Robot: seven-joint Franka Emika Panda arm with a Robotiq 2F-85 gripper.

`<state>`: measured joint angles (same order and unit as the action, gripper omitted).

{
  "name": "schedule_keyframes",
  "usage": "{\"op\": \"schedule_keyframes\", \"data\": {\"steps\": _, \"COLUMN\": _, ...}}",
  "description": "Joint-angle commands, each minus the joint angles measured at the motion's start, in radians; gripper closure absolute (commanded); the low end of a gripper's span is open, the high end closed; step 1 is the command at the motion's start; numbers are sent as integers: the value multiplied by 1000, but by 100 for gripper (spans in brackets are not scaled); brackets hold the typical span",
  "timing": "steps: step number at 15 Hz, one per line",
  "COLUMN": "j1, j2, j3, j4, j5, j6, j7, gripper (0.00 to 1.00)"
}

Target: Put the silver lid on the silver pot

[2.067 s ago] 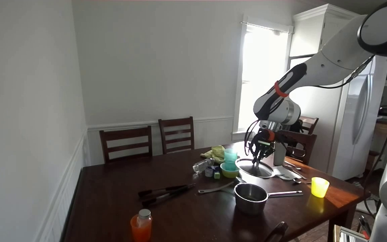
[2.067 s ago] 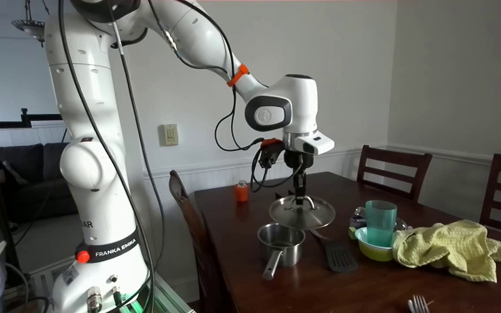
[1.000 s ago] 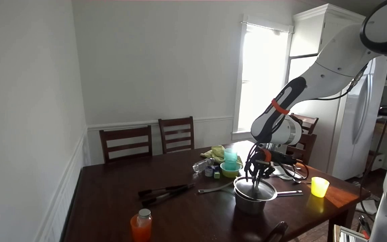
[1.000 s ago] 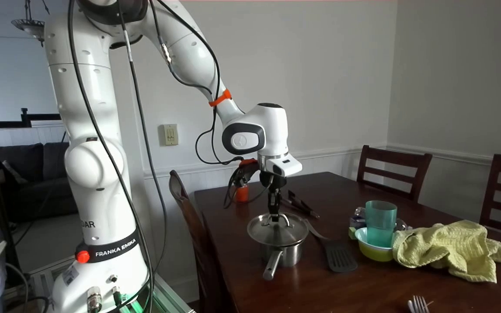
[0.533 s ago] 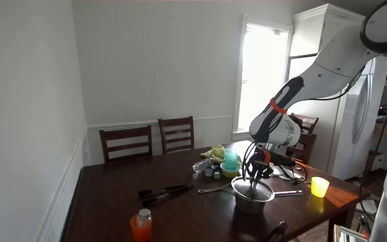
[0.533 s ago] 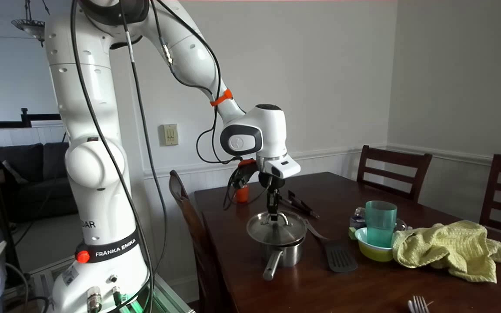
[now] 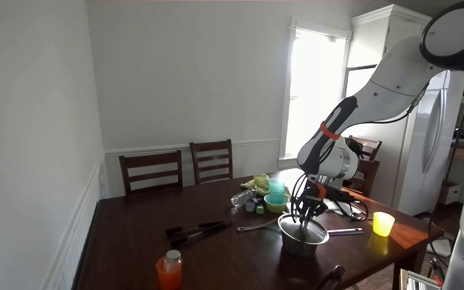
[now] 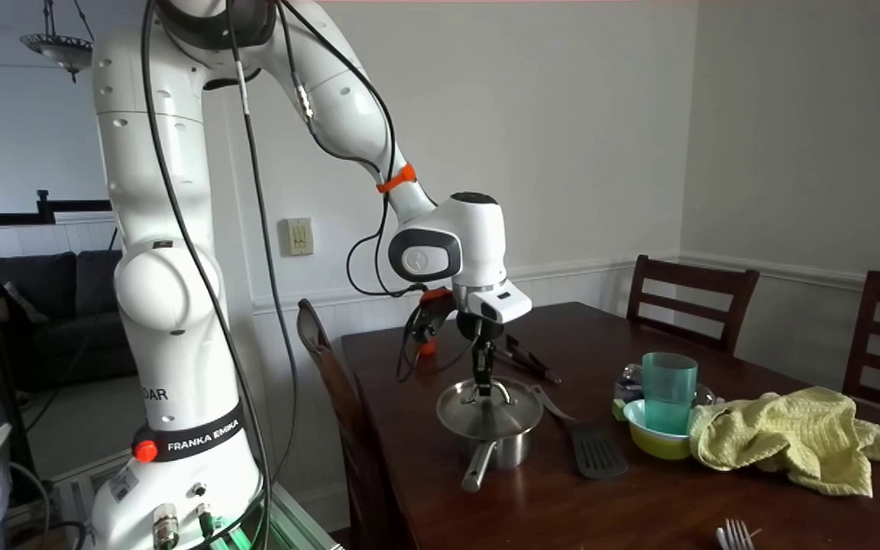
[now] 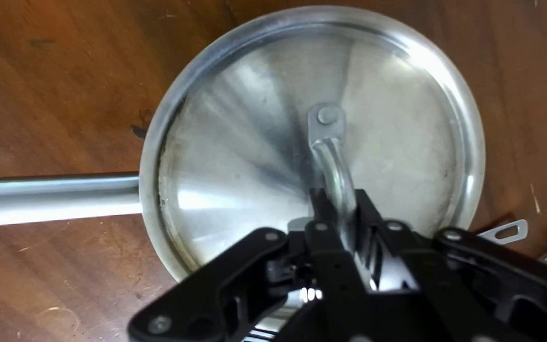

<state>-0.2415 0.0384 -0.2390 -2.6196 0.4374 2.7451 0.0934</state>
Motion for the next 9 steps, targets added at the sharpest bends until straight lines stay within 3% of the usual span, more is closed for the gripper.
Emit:
{"op": "schedule_keyframes", "data": {"steps": 1, "j1": -5, "j2": 50, "j3": 6, "j4": 36, "j5": 63, "j6": 22, "j7": -65, "gripper": 96}}
{"op": "schedule_keyframes", "data": {"steps": 7, "j1": -8, "j2": 105, "j3": 15, "j4": 86, "j5": 97, "j6": 11, "j7": -84, "gripper": 94}}
{"op": "schedule_keyframes", "data": {"steps": 8, "j1": -7, "j2": 115, "j3": 17, "j4": 98, "j5": 98, "j6": 10, "j7": -84, "gripper": 76}}
{"op": "schedule_keyframes", "data": {"steps": 9, "j1": -7, "j2": 120, "j3": 18, "j4": 103, "j5": 98, "j6": 10, "j7": -83, "gripper": 67}}
